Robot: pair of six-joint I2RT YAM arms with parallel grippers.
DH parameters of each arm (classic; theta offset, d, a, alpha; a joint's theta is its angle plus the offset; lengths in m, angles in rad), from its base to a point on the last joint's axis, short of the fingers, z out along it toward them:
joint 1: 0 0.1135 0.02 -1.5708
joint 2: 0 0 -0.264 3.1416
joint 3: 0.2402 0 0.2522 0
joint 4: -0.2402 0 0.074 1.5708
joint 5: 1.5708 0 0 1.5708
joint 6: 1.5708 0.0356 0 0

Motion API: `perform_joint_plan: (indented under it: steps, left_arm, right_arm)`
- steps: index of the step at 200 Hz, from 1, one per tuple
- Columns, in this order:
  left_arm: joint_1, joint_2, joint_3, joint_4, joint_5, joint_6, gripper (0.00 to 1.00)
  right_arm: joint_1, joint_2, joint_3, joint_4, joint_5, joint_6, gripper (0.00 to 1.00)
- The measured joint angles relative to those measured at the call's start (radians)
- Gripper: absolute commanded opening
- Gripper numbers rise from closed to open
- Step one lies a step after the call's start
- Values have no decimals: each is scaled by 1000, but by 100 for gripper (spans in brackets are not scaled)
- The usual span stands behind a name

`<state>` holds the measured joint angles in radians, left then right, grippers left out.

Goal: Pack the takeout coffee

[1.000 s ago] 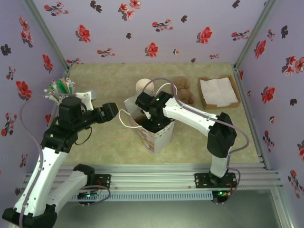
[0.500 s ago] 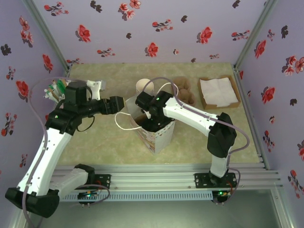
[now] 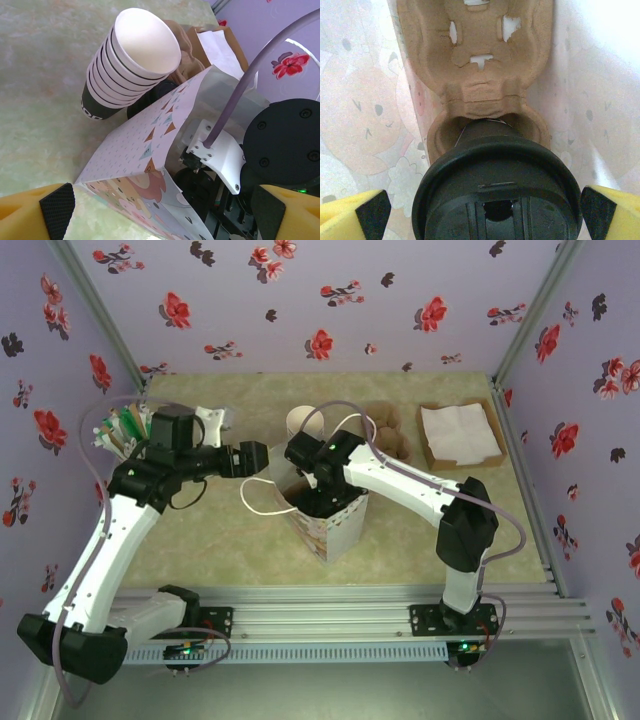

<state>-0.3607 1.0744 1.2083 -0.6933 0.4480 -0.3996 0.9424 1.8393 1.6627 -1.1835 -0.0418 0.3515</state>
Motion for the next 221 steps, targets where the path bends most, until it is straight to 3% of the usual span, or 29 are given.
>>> perform_joint_plan:
  steps: [221]
  left_arm:
    - [-21, 39, -14, 43, 1, -2, 93]
  right_arm:
    - [0, -41, 52, -22, 24, 21, 99]
